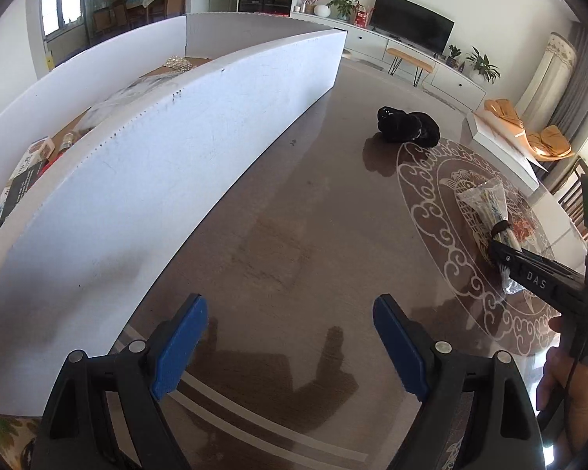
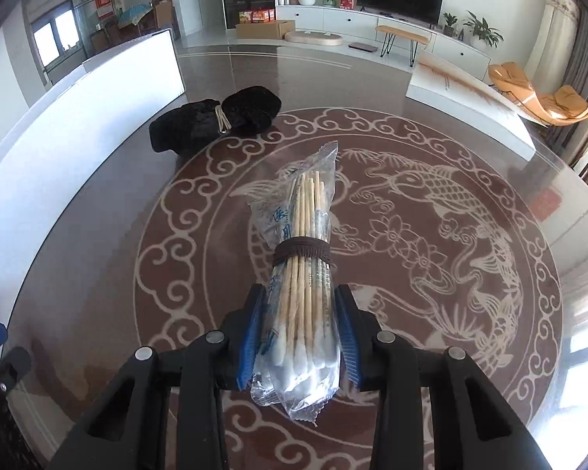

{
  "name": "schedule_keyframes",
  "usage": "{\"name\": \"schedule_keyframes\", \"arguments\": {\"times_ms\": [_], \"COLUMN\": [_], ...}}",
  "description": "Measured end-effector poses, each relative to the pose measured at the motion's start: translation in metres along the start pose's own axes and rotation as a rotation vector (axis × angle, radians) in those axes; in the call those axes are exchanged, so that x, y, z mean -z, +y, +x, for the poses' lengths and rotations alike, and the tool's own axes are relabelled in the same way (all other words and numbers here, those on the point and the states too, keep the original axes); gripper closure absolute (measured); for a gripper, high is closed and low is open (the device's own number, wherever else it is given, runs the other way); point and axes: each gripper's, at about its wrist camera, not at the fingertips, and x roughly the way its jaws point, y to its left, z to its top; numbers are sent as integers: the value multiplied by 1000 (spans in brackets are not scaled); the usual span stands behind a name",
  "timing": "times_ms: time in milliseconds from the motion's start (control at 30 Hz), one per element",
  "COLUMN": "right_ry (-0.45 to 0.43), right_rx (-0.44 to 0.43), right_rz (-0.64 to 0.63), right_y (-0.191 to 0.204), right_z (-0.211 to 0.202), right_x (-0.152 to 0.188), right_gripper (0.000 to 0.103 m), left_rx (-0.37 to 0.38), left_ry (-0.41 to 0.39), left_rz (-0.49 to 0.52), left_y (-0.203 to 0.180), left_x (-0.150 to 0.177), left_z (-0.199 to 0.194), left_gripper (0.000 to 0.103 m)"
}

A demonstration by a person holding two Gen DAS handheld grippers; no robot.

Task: Organize objects
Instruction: 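Grasp the bagged cotton swab bundle with the right tool, then set the swab bundle back on the table and open the right tool, then grasp the black fabric bag with the left tool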

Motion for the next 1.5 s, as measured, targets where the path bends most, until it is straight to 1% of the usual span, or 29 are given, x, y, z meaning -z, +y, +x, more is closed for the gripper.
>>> {"name": "schedule_keyframes", "arguments": {"times_ms": [200, 300, 400, 433, 467, 500, 533, 633, 700, 733, 833, 933, 1033, 1100, 1167, 1300, 1333, 1367, 1400, 1433, 1467, 1500], "right_ry": [-46, -70, -91, -93, -97, -96, -101, -104, -100, -95, -72, -69, -68, -66, -66, -66, -66, -66, -66, -66, -67, -67], "right_rx": [75, 80, 62, 49, 41, 35, 29, 20, 12, 13, 48, 36, 33, 36, 34, 35, 34, 34, 34, 35, 36, 37], "right_rz": [52, 70, 90, 96, 100, 108, 121, 122, 116, 109, 73, 65, 63, 57, 57, 57, 57, 57, 57, 57, 58, 60], "right_y": [-72, -89, -97, -98, -98, -97, -97, -95, -93, -92, -84, -83, -83, -82, -82, -82, -82, -82, -82, -83, -83, -83], "right_z": [-40, -56, -65, -65, -66, -67, -67, -66, -64, -63, -58, -57, -56, -55, -55, -55, -55, -55, -55, -55, -55, -55], "right_x": [62, 87, 104, 106, 108, 111, 114, 114, 113, 113, 111, 112, 112, 112, 112, 112, 112, 112, 112, 112, 113, 112], "right_gripper": [66, 66, 64, 57, 42, 35, 24, 21, 15, 12, 7, 5, 4, 3, 3, 3, 3, 3, 3, 3, 3, 3], "left_rx": [-26, -8, 32, 49, 64, 77, 88, 122, 159, 171, 113, 122, 94, 72, 69, 5, -1, 13, 71, 119, 143, 146], "left_ry": [15, 35, 71, 83, 92, 95, 96, 111, 108, 98, 36, -16, -50, -48, -6, 12, 22, 33, 32, 37, 37, 26], "left_rz": [94, 111, 113, 117, 121, 125, 127, 136, 155, 178, 254, 309, 398, 454, 494, 524, 529, 525, 506, 479, 454, 441], "left_y": [-19, -22, -23, -24, -25, -25, -26, -29, -33, -36, -49, -65, -89, -107, -124, -149, -153, -154, -154, -152, -151, -150], "left_x": [3, 2, 2, 2, 3, 3, 3, 3, -2, -7, -29, -64, -103, -127, -146, -175, -179, -182, -185, -188, -189, -187], "left_z": [1, 5, 11, 13, 14, 14, 14, 17, 20, 22, 28, 40, 58, 73, 93, 131, 140, 147, 150, 151, 150, 147], "left_gripper": [17, 17, 17, 17, 17, 17, 17, 17, 17, 17, 17, 17, 17, 17, 17, 17, 18, 21, 38, 62, 69, 70]}}
